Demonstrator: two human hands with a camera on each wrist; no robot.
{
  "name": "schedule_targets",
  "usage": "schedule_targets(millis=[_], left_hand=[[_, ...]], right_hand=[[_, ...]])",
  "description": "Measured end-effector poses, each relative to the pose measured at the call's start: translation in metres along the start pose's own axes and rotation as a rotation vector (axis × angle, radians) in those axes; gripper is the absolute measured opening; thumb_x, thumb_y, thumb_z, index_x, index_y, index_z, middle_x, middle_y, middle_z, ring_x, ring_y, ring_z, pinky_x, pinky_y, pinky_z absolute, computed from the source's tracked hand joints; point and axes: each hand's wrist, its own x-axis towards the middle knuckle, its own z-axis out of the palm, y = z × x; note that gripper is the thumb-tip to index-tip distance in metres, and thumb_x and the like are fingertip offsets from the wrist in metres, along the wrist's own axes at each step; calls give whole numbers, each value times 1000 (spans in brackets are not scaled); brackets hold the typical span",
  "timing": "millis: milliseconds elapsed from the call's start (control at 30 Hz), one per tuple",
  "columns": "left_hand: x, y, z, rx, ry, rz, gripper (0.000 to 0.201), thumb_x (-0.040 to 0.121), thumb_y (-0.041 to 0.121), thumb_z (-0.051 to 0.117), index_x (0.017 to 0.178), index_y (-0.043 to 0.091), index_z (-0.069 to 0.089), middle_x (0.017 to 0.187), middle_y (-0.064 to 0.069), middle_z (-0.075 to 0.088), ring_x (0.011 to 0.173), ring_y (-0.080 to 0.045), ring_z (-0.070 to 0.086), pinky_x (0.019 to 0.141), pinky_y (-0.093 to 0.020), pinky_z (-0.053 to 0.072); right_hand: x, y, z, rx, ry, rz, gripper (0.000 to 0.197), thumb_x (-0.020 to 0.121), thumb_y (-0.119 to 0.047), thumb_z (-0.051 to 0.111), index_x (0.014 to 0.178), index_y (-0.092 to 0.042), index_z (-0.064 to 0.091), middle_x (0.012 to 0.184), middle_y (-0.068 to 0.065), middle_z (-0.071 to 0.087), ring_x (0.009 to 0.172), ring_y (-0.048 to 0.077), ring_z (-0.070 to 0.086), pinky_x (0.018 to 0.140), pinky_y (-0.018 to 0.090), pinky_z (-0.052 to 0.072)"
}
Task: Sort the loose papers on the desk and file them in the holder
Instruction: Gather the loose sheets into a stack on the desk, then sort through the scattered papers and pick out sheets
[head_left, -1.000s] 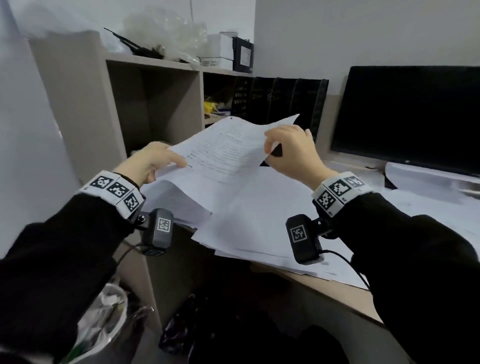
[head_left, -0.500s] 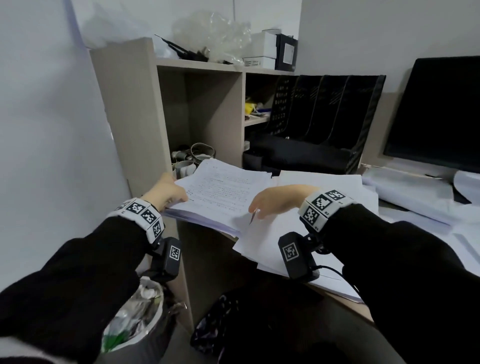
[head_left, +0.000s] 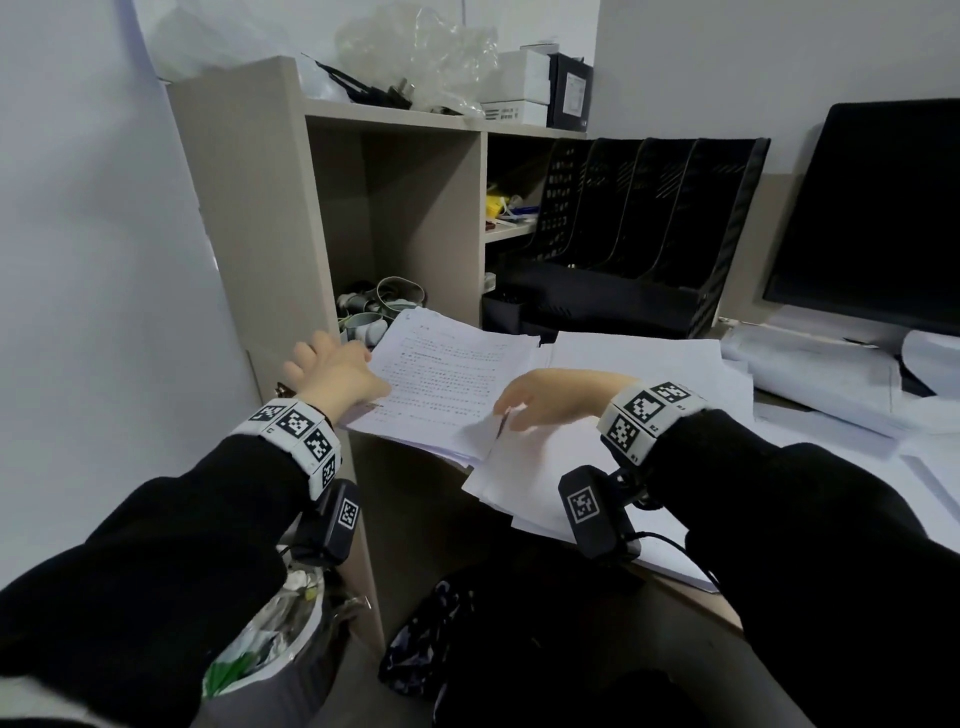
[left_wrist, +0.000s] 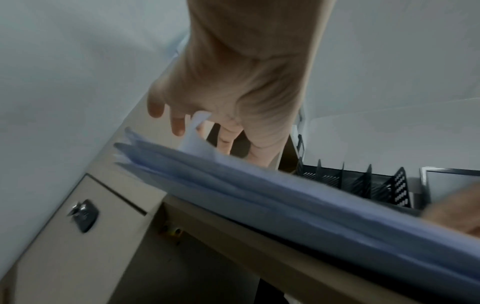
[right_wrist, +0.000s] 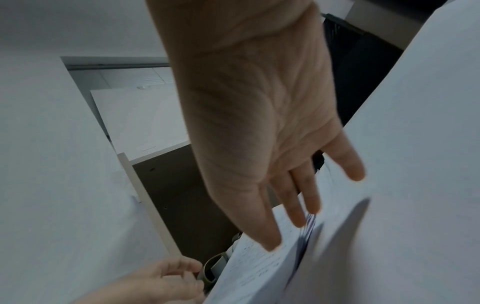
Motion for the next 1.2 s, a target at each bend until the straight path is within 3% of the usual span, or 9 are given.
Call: schedule_targets(millis=[167,267,333,433,567,667,833,1100,1200], left_hand=[[-17,32,-22,-66,93,154,52,81,47,63,128,30,50,146,-10,22,137,-36,12,112,-59,0],[-38,68,-41,-128,148,276,51,82,49,62,129,33,50,147,-6,23,137,-34,12,112,-57,2],[-61,102,-50,-186,120,406,51,83,52,61,130,34,51,145,-5,30,136,-34,20,112,-52,10],[-102,152,-52,-162,-26,656,54,82,57,59,132,37,49,141,-2,43,132,-31,33,106,-45,27],[-155,205,-32,-92,-351,933,55,85,49,61,135,29,49,144,4,43,132,-20,39,108,-37,35],[-186,235,-14,22,-477,1066,54,87,42,62,136,23,48,145,4,43,129,-16,44,101,-29,37],[-214,265,15,215,-486,1103,66,81,43,68,138,23,43,139,1,44,121,-19,48,94,-31,42],[-240,285,22,342,-439,1130,82,74,47,73,142,21,34,133,-2,47,110,-23,52,90,-38,49],[-246,286,19,343,-469,1099,79,75,41,73,140,17,34,128,-3,50,93,-22,55,77,-36,53]], right_hand=[[-32,27,-21,171,215,81,34,95,-15,52,128,-16,59,131,-2,56,122,18,52,104,28,38],[-61,56,-31,249,233,192,29,94,-19,52,120,-23,62,104,-8,65,104,12,62,88,31,50],[-87,75,-33,267,216,280,25,94,-20,51,115,-25,63,99,-12,65,97,6,65,82,31,53],[-124,97,-31,295,158,386,20,96,-17,49,112,-21,61,106,-9,68,96,8,68,84,33,55],[-174,123,-16,278,56,530,17,94,-18,55,110,-20,60,104,-7,68,96,9,67,86,34,54],[-206,134,-3,206,-27,603,30,90,-22,62,120,-20,58,108,-7,65,97,7,63,87,33,56],[-239,146,17,153,-97,659,53,83,-24,72,130,-22,50,129,-6,50,113,14,54,96,36,51],[-262,164,30,193,-53,682,49,75,-29,78,119,-23,56,117,-3,63,101,11,61,91,32,54],[-267,170,36,216,-38,693,48,73,-29,79,115,-21,57,111,0,67,92,9,64,89,32,56]])
